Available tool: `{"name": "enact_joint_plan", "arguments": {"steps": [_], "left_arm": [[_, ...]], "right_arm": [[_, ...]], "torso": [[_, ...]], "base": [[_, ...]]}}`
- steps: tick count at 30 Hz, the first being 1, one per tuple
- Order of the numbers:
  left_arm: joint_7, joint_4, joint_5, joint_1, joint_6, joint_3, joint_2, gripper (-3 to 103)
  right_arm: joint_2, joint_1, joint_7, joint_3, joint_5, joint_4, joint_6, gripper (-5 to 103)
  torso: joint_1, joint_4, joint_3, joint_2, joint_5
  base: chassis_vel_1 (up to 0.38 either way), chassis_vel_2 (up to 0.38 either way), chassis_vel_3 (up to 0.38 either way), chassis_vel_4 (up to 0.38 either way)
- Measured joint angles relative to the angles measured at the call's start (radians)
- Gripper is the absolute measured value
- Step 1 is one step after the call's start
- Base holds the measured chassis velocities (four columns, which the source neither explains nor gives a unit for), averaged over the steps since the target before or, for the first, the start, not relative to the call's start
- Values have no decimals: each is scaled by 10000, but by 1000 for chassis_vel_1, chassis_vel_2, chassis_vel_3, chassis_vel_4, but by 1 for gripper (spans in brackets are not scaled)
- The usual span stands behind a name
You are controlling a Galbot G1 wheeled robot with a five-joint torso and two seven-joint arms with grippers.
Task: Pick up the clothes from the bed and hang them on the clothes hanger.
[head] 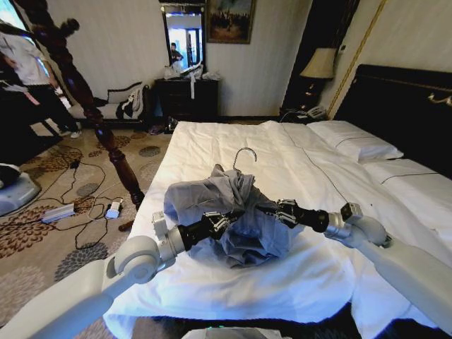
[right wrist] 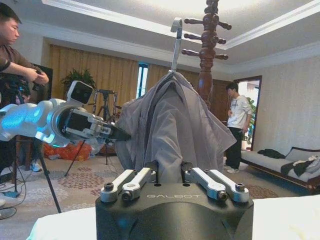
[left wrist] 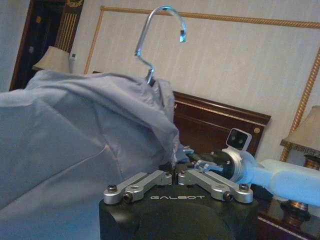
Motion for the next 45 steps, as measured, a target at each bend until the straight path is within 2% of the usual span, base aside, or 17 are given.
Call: {"name": "enact_joint_plan", "arguments": {"steps": [14, 17, 20, 22, 23, 26, 27, 29, 30, 32, 35, 37, 38, 40, 41, 43, 45], "left_arm": [[-92, 296, -333, -1671, 0, 1520, -479, 0], [-144, 488, -201, -1708, -12, 1711, -611, -3], [-225, 584, 130, -1707, -76, 1797, -706, -1], [-270, 669, 510, -1666, -114, 1830, -747, 10], [-270, 669, 510, -1666, -114, 1830, -747, 10], [-230, 569, 874, -1400, -164, 1604, -537, 26], [-230, 569, 874, -1400, -164, 1604, -537, 26], [-165, 509, 1208, -1254, -286, 1493, -372, 31], [-83, 464, 1694, -1104, -497, 1373, -187, 42], [-25, 430, 1968, -987, -626, 1269, -71, 42], [168, 266, 2547, -401, -962, 657, 207, 58], [254, 215, 2679, -161, -1074, 381, 267, 64], [426, 167, 2783, 111, -1224, 33, 327, 64], [1451, 106, 3051, 770, -1955, -948, 484, 74], [1451, 106, 3051, 770, -1955, -948, 484, 74], [2232, 51, 3099, 1038, -2625, -1770, 705, 85], [2475, 14, 2974, 1051, -2834, -2080, 830, 90]], "right_arm": [[5, -141, 57, -76, 25, -38, -59, 18], [15, -327, -19, 109, 68, -39, -53, 18], [35, -342, -35, 164, 133, -23, -49, 18], [54, -334, -38, 213, 279, 0, -47, 18], [54, -334, -38, 213, 279, 0, -47, 18], [98, -280, -44, 260, 638, -1, -29, 18], [98, -280, -44, 260, 638, -1, -29, 18], [147, -211, -42, 259, 809, -50, -23, 18], [191, -150, -25, 247, 1015, -88, -20, 18], [212, -122, 3, 243, 1153, -104, -20, 18], [239, -97, 72, 304, 1490, -171, -18, 18], [239, -93, 75, 343, 1563, -203, -16, 18], [238, -86, 77, 393, 1662, -238, -15, 18], [183, -67, 157, 512, 2055, -281, -14, 18], [183, -67, 157, 512, 2055, -281, -14, 18], [126, -73, 226, 622, 2320, -307, -10, 18], [115, -92, 222, 659, 2336, -333, 0, 18]], "torso": [[0, 0, 0, 0, 1], [0, 0, 0, 0, 0], [0, 0, 1, 0, 0], [1, -1, 0, 0, 0], [1, -1, 0, 0, 0], [0, 0, 0, 0, 0], [0, 0, 0, 0, 0], [0, 1, 0, 0, -1], [0, 1, 0, 0, -1], [1, 0, 0, 0, 0], [0, 0, 1, 0, 0], [0, 0, 0, 0, -1], [0, 0, 0, 0, -1], [0, 4, 1, 0, -3], [0, 4, 1, 0, -3], [0, 3, 0, 0, -3], [0, 2, 0, 0, -2]], "base": [[0, 0, 0, 0], [0, 0, 0, 0], [0, 0, 0, 0], [0, 0, 0, 0], [0, 0, 0, 0], [0, 0, 0, 0], [0, 0, 0, 0], [0, 0, 0, 0], [0, 0, 0, 0], [0, 0, 0, 0], [0, 0, 0, 0], [0, 0, 0, 0], [0, 0, 0, 0], [0, 0, 0, 0], [0, 0, 0, 0], [0, 0, 0, 0], [0, 0, 0, 0]]}}
